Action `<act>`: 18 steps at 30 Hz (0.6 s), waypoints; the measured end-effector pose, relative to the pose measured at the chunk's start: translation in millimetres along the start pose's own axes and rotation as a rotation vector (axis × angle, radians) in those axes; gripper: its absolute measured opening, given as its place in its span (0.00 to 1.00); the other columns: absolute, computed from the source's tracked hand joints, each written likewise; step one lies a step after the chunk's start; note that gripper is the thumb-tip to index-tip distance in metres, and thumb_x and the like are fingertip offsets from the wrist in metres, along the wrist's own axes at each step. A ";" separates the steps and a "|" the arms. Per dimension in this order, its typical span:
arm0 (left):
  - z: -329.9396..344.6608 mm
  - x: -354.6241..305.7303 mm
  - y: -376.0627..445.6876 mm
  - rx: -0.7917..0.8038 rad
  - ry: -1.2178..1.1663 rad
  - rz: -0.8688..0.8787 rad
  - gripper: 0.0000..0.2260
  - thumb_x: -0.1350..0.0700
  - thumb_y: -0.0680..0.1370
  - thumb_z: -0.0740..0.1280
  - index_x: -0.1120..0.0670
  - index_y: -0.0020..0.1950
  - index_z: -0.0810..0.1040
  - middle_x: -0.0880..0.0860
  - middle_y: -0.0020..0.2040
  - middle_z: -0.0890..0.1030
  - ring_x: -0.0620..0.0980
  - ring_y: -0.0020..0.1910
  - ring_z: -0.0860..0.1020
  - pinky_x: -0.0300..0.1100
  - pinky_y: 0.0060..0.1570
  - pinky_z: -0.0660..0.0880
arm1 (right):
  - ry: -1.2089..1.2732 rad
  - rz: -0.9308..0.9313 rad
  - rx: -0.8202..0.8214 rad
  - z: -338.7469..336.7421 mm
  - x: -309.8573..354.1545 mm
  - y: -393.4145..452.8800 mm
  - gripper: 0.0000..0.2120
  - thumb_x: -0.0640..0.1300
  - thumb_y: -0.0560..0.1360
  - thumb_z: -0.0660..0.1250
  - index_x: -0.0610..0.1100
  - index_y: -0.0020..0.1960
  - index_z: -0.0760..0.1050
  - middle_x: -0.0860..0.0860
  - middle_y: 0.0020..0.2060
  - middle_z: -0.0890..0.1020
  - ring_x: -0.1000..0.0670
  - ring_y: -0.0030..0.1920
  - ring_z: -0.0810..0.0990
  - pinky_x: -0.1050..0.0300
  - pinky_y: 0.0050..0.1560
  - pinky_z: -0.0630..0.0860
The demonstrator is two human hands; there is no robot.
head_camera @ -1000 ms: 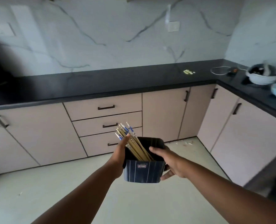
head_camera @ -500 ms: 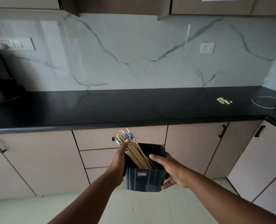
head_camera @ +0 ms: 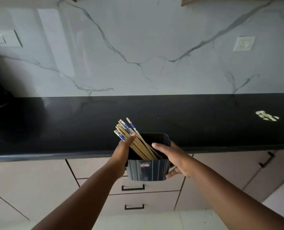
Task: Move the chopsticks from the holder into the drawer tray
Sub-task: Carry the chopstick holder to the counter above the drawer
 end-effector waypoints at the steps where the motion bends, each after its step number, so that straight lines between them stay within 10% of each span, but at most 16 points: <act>1: -3.3 -2.7 14.1 -0.021 0.011 0.000 0.26 0.40 0.75 0.65 0.51 0.69 0.70 0.57 0.67 0.76 0.58 0.68 0.71 0.60 0.71 0.61 | -0.016 -0.009 0.004 -2.6 8.5 14.1 0.38 0.70 0.64 0.69 0.58 0.69 0.63 0.47 0.63 0.73 0.41 0.59 0.75 0.43 0.39 0.84; 18: -23.0 -57.8 201.9 -0.341 0.104 0.081 0.07 0.51 0.80 0.65 0.51 0.55 0.79 0.45 0.46 0.86 0.40 0.47 0.83 0.38 0.48 0.72 | -0.038 -0.055 -0.016 -38.6 82.5 226.5 0.17 0.56 0.71 0.65 0.65 0.56 0.63 0.58 0.45 0.76 0.49 0.44 0.79 0.49 0.30 0.83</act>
Point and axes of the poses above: each hand's wrist, its own y-axis towards the middle knuckle, its own z-axis out of the palm, x = y × z, the point moved 6 cm from there along y, towards the middle knuckle
